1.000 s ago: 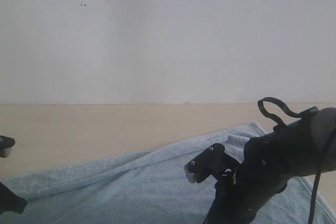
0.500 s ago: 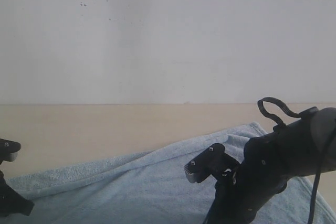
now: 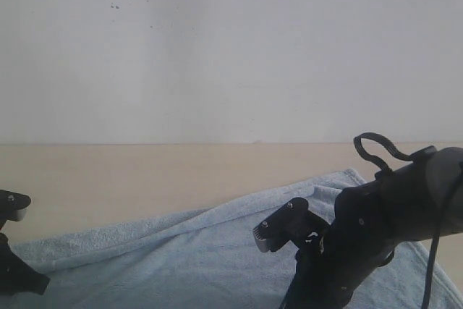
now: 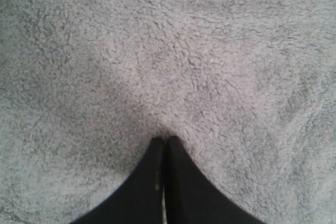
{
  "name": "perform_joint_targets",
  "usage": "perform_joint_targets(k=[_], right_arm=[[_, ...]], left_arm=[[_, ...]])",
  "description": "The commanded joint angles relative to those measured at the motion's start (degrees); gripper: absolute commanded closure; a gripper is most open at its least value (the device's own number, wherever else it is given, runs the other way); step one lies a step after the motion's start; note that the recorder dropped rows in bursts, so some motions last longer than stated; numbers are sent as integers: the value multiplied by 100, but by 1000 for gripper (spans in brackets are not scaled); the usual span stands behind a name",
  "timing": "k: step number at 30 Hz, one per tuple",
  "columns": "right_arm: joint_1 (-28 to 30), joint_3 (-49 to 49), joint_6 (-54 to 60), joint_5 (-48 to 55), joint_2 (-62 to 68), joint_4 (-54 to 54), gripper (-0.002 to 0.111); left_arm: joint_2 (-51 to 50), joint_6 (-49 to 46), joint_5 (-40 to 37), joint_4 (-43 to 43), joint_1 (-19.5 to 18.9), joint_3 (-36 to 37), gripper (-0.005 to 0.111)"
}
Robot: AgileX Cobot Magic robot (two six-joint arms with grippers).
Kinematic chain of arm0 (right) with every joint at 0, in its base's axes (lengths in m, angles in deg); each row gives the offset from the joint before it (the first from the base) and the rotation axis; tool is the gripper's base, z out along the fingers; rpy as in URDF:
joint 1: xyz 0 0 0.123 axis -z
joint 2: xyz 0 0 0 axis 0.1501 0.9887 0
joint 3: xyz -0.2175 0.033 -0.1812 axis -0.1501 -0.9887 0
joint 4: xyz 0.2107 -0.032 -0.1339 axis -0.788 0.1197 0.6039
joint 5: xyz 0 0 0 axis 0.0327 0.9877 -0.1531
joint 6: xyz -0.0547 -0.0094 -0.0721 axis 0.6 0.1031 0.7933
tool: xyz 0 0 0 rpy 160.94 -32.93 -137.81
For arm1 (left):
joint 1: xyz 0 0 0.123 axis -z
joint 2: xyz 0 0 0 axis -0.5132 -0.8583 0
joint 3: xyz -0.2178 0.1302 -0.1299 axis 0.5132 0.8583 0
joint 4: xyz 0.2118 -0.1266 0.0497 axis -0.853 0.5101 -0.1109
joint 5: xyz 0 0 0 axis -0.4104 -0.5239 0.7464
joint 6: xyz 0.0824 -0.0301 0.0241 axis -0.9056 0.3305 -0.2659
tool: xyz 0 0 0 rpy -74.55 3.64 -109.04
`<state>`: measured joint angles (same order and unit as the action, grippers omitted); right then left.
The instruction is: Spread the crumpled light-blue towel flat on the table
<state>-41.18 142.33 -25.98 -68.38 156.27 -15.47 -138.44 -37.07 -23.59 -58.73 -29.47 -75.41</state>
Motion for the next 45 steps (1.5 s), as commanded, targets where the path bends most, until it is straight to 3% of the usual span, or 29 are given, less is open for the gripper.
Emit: perform_joint_targets(k=[1, 7, 23, 33, 37, 40, 45], right_arm=[[-10, -95, 44, 154, 265, 7, 108], [-10, -95, 30, 154, 265, 7, 108], [-10, -95, 17, 136, 253, -15, 108], [-10, 4, 414, -663, -578, -15, 108], [-10, 631, 651, -436, -565, -15, 91], [-10, 1312, 848, -232, -361, -15, 68], [0, 2349, 1194, 309, 297, -27, 69]], left_arm=[[-19, 67, 20, 56, -12, -133, 103], [-19, 67, -398, 58, -12, -744, 103], [-676, 208, -423, -7, -19, -2150, 103], [692, 313, -450, 17, -19, -1485, 103], [917, 313, -706, -100, -19, -1030, 102], [916, 313, -730, -197, -19, -749, 92], [916, 313, -621, -236, -174, -573, 59]])
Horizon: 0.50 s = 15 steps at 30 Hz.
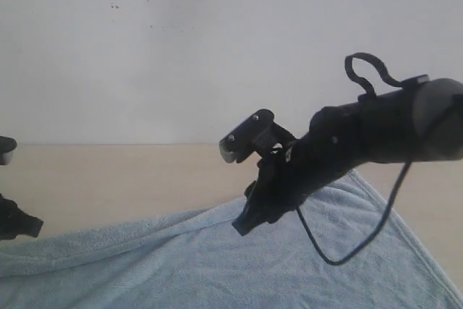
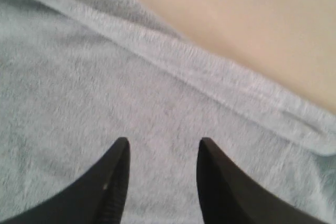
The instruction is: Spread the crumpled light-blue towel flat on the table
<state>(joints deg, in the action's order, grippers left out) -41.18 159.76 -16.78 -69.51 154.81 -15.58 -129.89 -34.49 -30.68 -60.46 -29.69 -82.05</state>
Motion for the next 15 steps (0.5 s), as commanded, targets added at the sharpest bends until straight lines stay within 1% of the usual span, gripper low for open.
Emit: perform_joint_targets(k=[1, 2, 8, 15], right_arm=[[0, 794, 363, 535, 593, -70, 69], [0, 967, 504, 626, 731, -134, 69], [-11, 1816, 1051, 1039, 1450, -265, 69], [-11, 2340, 1923, 1207, 1931, -596, 69]], left_arm=[[61, 73, 77, -136, -219, 91, 55], [61, 73, 63, -161, -275, 91, 53], [61, 73, 39, -276, -649, 91, 52], [61, -56, 28, -588, -669, 91, 52]])
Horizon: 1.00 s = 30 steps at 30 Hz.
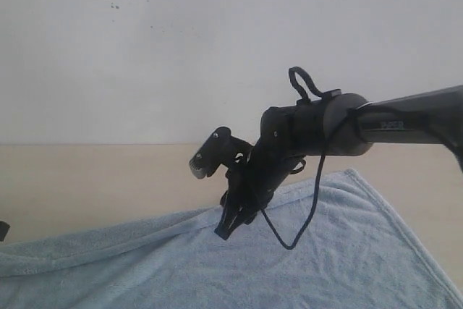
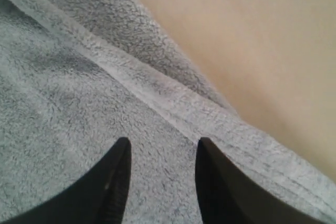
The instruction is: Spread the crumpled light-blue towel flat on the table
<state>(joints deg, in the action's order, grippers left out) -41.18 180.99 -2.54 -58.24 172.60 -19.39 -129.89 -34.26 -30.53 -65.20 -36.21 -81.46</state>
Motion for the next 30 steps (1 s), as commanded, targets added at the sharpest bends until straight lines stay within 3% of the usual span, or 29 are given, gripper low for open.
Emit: perform_joint_targets(k=[1, 7, 15, 26, 28, 30], right_arm=[[-11, 234, 650, 93, 174, -295, 69], [-11, 261, 1765, 181, 200, -524, 69], [-11, 261, 2719, 29, 223, -960, 69], [-11, 550, 3270, 71, 663, -1567, 69], [-11, 563, 3270, 39, 676, -1594, 73], [-11, 563, 3201, -141, 665, -1640, 95]], left_arm=[[61, -364, 14, -114, -17, 32, 52], [61, -1602, -90, -80, 5, 32, 52], [61, -3377, -257, -105, 443, 32, 52], [61, -3475, -251, -105, 459, 32, 53], [61, -3475, -184, -105, 459, 32, 53], [61, -3404, -149, -105, 459, 32, 54]])
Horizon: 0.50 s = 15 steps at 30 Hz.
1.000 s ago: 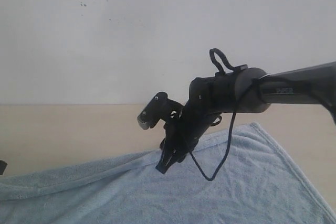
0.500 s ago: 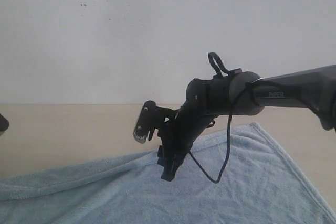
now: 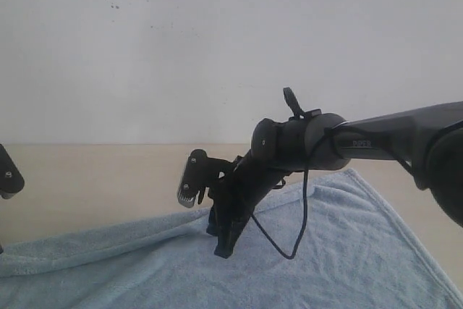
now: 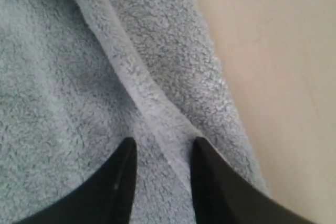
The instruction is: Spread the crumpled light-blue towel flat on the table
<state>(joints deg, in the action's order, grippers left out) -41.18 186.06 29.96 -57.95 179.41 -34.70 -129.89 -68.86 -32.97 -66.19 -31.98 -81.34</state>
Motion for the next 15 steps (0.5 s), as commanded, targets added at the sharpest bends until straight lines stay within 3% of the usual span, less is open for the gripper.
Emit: perform_joint_targets(k=[1, 7, 11, 14, 15], right_arm=[[-11, 55, -95, -307, -17, -151, 109], [-11, 183, -545, -984, -17, -168, 108], [0, 412, -630, -96, -5, -156, 107], [0, 412, -457, 331, -46, -156, 88], [0, 412, -393, 466, -46, -156, 77]], left_arm=[[61, 83, 105, 18, 36, 19, 56], [61, 298, 143, 34, 36, 19, 57], [61, 411, 209, 58, 36, 19, 57], [61, 438, 250, 58, 36, 19, 57], [61, 513, 274, 58, 36, 19, 57]])
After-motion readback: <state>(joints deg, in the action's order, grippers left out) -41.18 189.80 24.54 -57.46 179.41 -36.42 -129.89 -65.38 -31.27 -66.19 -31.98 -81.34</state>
